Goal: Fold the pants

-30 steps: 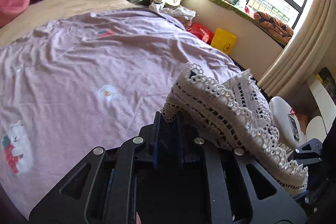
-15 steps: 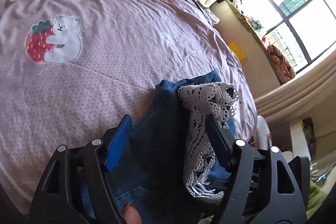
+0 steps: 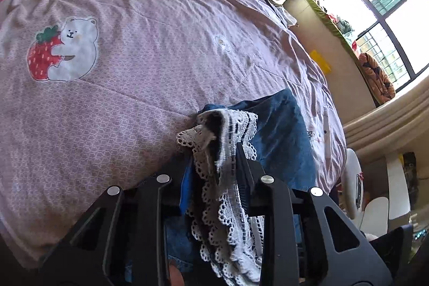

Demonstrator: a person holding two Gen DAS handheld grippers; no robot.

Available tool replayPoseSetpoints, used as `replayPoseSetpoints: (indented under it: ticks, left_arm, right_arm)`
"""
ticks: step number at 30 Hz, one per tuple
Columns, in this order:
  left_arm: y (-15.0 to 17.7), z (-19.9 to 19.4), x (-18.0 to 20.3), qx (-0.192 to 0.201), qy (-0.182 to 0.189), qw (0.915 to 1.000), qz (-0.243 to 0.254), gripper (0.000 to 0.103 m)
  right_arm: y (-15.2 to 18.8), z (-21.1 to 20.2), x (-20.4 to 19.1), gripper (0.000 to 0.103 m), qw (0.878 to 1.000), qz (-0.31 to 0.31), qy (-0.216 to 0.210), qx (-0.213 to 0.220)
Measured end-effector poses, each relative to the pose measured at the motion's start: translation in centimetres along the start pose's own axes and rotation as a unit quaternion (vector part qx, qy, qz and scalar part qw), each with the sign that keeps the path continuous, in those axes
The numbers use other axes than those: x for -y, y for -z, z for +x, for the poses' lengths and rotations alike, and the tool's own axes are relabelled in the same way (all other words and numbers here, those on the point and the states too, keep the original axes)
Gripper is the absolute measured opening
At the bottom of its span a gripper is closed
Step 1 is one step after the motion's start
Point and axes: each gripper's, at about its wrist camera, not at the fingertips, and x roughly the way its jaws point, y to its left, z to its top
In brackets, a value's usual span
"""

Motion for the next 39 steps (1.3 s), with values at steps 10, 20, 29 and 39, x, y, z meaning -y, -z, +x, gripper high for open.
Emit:
replayPoseSetpoints:
  ticks: [10,20,29,39]
  left_arm:
    - [1.6,-0.8,-0.2,0.027,-0.039,0.9986,0.022,0.018]
    - [3.1,-3.4,-0.5,0.059,-0.033,0.9977,-0.008,0.041]
    - [9.7,-5.6,1.3,0.04,-0.049,0.9976,-0.027,0.041]
    - [13.7,-2.0,5.0,-0.008,-0.094,0.9955,-0.01,0.028]
  right_arm:
    - [-1.3,-5.5,9.9,0.063,0.988,0.135,0.031,0.06]
    - [-5.3,-0.6,17.0,0.063,0.981,0.184,0.053,0.008]
    - [-4.0,2.8,19.3,0.016,0.967,0.246,-0.058,-0.042]
    - [-2.9,3.8,19.3,0.012,0.977,0.21,-0.005,-0.044]
